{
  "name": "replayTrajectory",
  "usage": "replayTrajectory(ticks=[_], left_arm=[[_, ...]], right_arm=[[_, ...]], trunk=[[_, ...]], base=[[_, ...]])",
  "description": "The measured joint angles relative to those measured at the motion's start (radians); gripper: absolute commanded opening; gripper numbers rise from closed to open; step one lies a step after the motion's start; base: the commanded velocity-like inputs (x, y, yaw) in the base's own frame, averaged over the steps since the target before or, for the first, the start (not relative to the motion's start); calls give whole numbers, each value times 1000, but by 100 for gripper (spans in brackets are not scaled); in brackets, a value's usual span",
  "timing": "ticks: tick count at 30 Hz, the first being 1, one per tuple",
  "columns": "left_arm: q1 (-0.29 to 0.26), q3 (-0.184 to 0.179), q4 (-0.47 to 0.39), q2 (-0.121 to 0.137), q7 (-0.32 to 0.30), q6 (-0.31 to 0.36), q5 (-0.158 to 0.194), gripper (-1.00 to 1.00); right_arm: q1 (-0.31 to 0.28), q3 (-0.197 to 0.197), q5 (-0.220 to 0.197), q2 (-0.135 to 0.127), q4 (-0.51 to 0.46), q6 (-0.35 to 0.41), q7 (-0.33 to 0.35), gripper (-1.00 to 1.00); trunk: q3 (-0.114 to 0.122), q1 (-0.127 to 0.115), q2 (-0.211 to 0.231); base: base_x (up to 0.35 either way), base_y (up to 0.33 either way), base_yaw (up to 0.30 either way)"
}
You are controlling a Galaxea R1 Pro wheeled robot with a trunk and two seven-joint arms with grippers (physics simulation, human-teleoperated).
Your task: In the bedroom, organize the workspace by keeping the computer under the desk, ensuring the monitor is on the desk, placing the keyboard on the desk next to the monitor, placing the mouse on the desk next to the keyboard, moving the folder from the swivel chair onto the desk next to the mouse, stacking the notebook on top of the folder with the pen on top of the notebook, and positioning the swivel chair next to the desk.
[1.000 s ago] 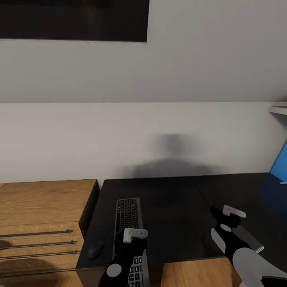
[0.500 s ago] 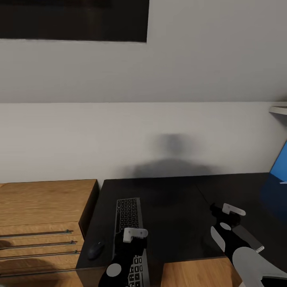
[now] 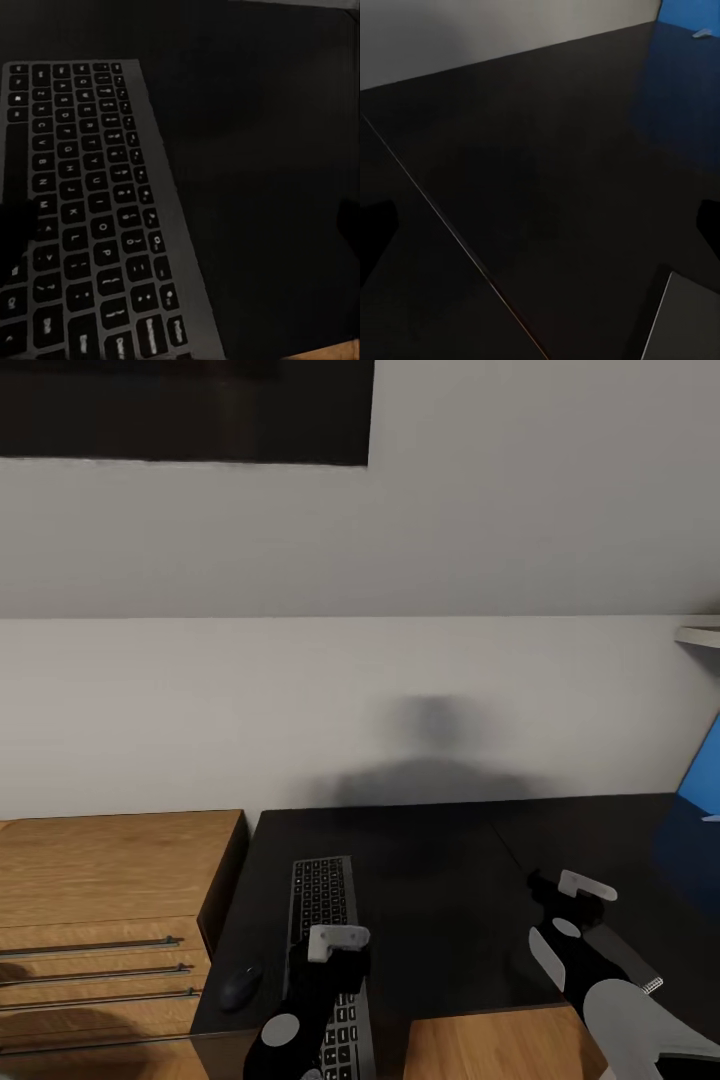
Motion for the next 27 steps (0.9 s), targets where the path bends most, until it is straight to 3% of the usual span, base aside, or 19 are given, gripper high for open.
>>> replayTrajectory(ticks=[4, 27], left_arm=[[0, 1, -7, 0, 0, 2, 11, 100], [0, 0, -10, 0, 1, 4, 17, 100]], right_arm=[[0, 0, 0, 0, 0, 0, 0, 100], [0, -6, -5, -5, 5, 6, -17, 100]], trunk=[[0, 0, 0], [-72, 88, -161]], base=[[0, 0, 0], [0, 0, 0]])
